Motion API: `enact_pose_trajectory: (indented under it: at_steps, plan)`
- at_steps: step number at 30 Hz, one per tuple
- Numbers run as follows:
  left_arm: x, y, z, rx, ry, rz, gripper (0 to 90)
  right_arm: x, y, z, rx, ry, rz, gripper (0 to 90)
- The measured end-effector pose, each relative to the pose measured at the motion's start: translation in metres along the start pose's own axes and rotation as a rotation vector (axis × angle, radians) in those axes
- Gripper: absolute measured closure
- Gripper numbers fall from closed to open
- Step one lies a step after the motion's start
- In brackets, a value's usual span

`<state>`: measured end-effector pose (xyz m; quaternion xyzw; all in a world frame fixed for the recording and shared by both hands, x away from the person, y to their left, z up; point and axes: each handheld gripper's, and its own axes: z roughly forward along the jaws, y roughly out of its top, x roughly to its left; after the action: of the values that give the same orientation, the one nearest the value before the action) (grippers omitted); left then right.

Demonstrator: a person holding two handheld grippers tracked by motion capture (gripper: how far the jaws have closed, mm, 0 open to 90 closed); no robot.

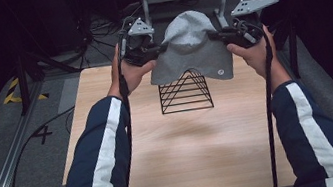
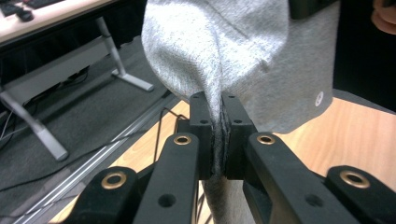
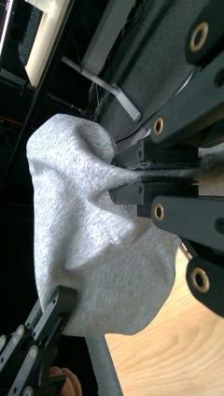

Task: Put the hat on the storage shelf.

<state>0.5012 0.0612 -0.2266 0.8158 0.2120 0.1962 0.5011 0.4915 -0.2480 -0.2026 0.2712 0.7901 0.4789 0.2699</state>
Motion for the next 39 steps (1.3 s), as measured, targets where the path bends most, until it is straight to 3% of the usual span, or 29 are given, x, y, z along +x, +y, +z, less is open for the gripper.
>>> enact_pose_trajectory:
  at_steps: [3, 4, 7, 14, 23, 33, 39]
  plan:
    - [-0.005, -0.005, -0.002, 0.004, 0.001, 0.025, 85.7, 0.004, -0.002, -0.001, 0.010, 0.007, -0.009, 84.5]
    - [-0.008, -0.009, -0.002, 0.018, 0.006, 0.053, 85.6, 0.006, -0.004, -0.001, 0.017, 0.008, -0.014, 84.5]
    - [-0.011, -0.018, 0.000, 0.039, 0.009, 0.060, 85.6, 0.015, -0.014, 0.002, 0.038, 0.021, -0.039, 84.5]
    - [-0.011, -0.040, 0.013, 0.079, 0.018, 0.059, 85.4, 0.021, -0.027, 0.014, 0.079, 0.020, -0.050, 84.4]
    - [-0.012, -0.076, 0.037, 0.147, 0.004, 0.014, 85.3, 0.022, -0.062, 0.037, 0.147, 0.038, -0.029, 84.3]
    - [-0.016, -0.111, 0.056, 0.170, -0.006, -0.054, 85.3, 0.028, -0.091, 0.050, 0.178, 0.044, -0.006, 84.1]
    - [-0.021, -0.118, 0.064, 0.193, 0.010, -0.039, 85.3, 0.032, -0.102, 0.061, 0.183, 0.042, 0.017, 83.2]
